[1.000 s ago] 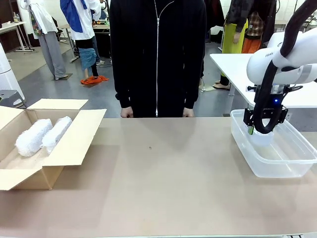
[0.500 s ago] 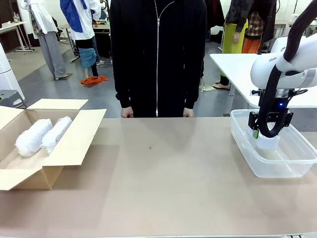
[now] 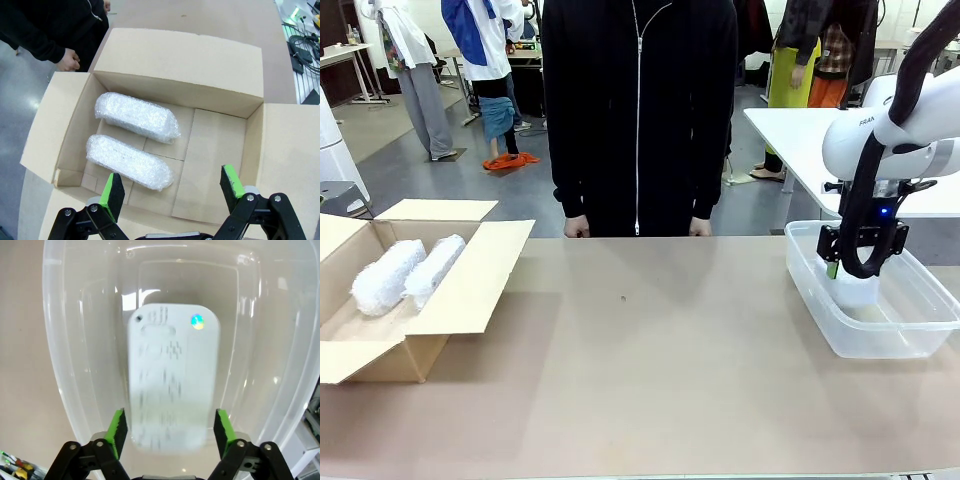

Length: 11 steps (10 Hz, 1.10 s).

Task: Separate and place wrapped and unwrapped clocks.
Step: If the picked Digital clock is wrapped, place it in the Package Box ; if not, place it in the Organizing box.

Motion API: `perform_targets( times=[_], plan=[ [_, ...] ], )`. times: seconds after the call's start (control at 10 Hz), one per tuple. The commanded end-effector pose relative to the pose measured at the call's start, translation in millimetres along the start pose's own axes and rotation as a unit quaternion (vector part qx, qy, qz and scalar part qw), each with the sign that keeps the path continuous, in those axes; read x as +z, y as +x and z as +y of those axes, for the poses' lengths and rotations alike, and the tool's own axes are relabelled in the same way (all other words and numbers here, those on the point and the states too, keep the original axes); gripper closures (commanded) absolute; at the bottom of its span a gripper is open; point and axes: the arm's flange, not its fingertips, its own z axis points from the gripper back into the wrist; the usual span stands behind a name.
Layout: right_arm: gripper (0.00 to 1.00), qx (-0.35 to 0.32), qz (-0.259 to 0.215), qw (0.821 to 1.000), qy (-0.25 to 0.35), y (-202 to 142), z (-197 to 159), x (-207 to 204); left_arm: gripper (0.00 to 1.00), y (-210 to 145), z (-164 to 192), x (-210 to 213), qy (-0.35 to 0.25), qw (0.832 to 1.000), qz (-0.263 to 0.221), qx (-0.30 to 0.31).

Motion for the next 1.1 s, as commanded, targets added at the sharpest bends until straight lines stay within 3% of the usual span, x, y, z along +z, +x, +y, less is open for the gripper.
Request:
perform_targets(
  times=[0.0, 0.4, 1.0],
  plan=[
    [0.0, 0.008, -0.001, 1.0, -0.018, 0, 0, -1, 0.0, 1, 0, 1, 0.0, 1.0, -0.006, -0.003],
    [0.0, 0.004, -0.003, 1.0, -0.021, 0, 2, 4, 0.0, 1, 0, 1, 0.0, 1.0, -0.006, -0.003],
    [0.0, -0.025, -0.049, 0.998, -0.025, -6, -3, 62, 0.0, 1, 0, 1, 0.0, 1.0, -0.006, -0.003]
  ],
)
